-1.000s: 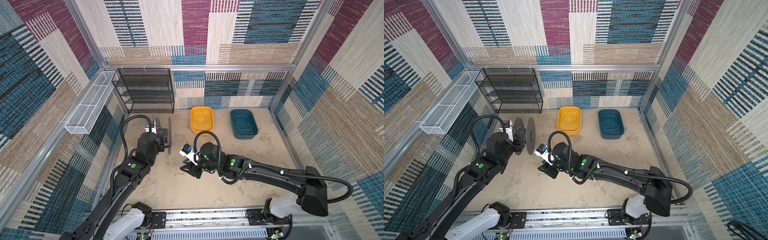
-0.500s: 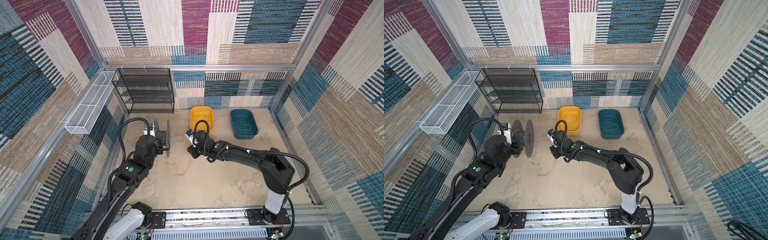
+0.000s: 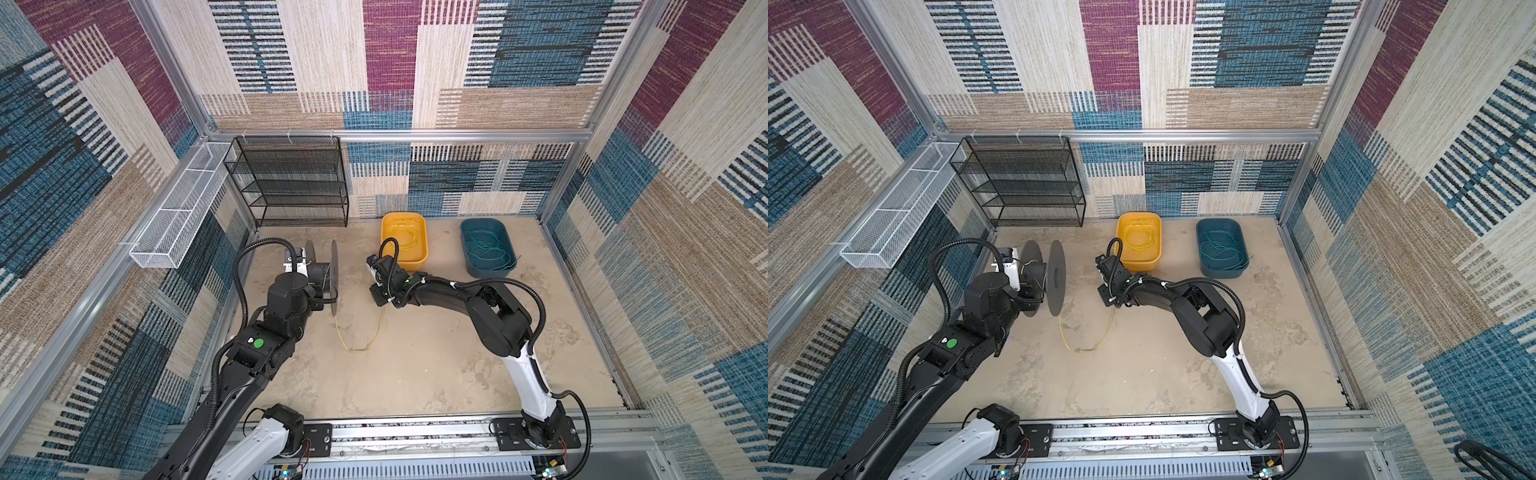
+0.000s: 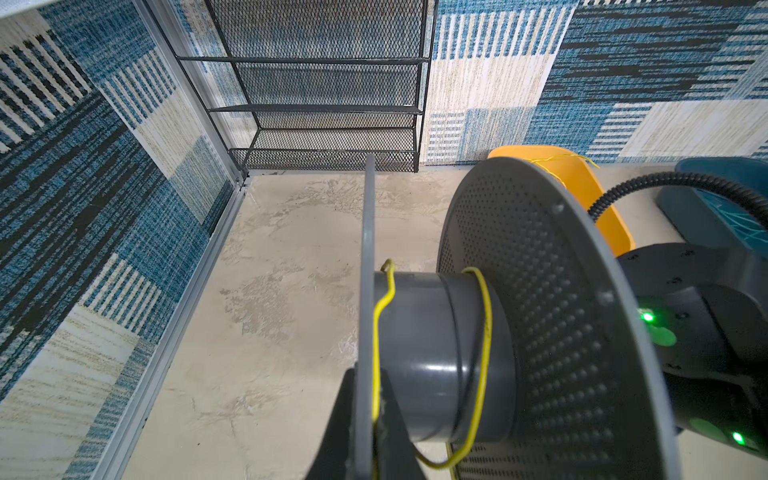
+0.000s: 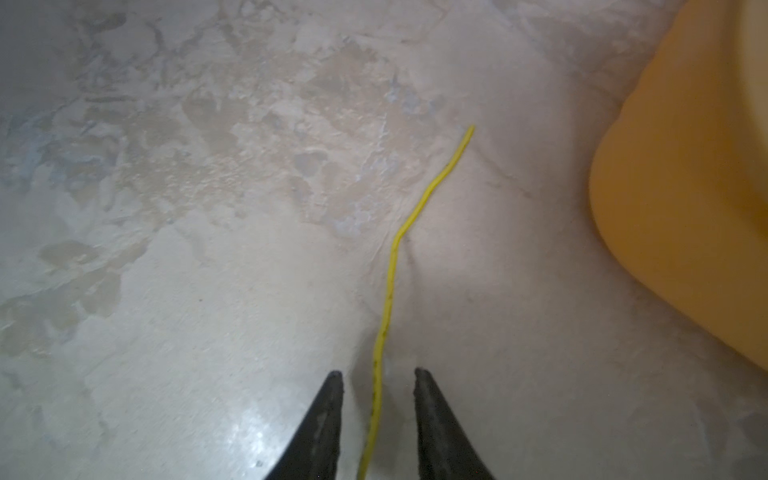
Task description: Wrap the cables
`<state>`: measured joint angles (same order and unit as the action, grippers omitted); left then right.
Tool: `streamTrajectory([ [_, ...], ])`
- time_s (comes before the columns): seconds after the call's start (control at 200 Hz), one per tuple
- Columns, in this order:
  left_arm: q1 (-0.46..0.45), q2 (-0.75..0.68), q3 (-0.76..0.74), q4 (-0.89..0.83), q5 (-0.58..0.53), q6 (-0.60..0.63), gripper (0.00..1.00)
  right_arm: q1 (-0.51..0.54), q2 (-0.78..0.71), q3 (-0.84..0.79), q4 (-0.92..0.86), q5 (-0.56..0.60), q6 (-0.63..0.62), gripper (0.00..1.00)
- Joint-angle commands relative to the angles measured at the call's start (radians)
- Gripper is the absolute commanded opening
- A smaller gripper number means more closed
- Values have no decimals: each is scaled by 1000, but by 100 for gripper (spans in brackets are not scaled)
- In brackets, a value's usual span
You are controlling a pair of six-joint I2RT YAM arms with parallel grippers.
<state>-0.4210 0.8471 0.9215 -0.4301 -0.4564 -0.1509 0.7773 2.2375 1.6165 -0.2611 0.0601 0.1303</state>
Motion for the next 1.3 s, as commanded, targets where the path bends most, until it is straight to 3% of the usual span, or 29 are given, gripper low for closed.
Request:
streamTrajectory([
  [0.0,0,-5,18,33,-1,24,0,2,-8,-7,15,-34,25,17],
  [0.035,1,-5,19,34,0,25,0,2,-29,-11,17,-42,32,7],
  [0.09,0,-6,20,36,-3,23,0,2,-70,-54,35,-60,40,0],
  [0.24,0,3,27,41,-10,10,0,2,-204,-126,57,-128,85,0],
  [0.441,0,3,42,43,-68,-21,0,4,-453,-343,147,-207,210,0],
  [0.671,14,113,104,14,-171,-50,0,13,-761,-516,146,-171,288,0],
  [0.967,47,267,149,25,-165,-70,0,13,-980,-352,14,-59,238,0],
  [1.297,45,321,106,17,-117,-45,0,-3,-944,-79,2,-29,159,0],
])
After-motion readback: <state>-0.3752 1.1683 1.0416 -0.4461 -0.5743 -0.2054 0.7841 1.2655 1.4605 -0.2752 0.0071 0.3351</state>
